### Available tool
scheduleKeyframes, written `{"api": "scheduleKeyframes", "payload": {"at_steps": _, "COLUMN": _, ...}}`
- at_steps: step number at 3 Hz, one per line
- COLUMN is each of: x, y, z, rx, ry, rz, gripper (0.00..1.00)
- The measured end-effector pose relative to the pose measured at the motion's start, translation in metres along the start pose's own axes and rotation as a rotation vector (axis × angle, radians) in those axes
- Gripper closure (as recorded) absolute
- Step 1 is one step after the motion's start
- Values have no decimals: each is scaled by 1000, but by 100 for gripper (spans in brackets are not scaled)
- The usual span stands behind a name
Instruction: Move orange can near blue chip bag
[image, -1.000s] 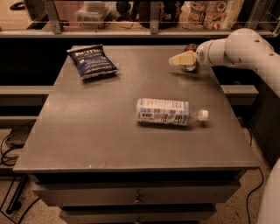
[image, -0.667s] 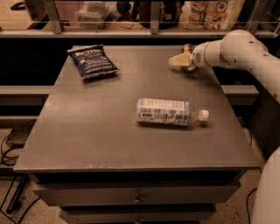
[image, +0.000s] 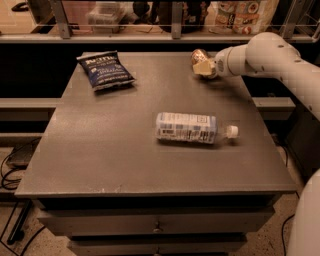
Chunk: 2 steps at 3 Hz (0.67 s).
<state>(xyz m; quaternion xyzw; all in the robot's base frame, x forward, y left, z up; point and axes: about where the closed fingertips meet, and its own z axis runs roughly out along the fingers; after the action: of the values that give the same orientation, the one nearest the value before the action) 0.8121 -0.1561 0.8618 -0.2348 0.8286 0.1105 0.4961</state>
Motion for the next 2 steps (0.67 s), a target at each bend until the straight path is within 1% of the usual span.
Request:
{"api": "scheduleKeyframes", "payload": {"at_steps": 1, "x": -2, "y": 5, "z": 1, "rx": -5, "ry": 1, "rz": -8, "gripper": 95}}
{"api": "scheduleKeyframes", "payload": {"at_steps": 2, "x": -21, "y": 61, "z": 11, "rx": -106, "ry": -6, "rz": -84, "gripper": 100}}
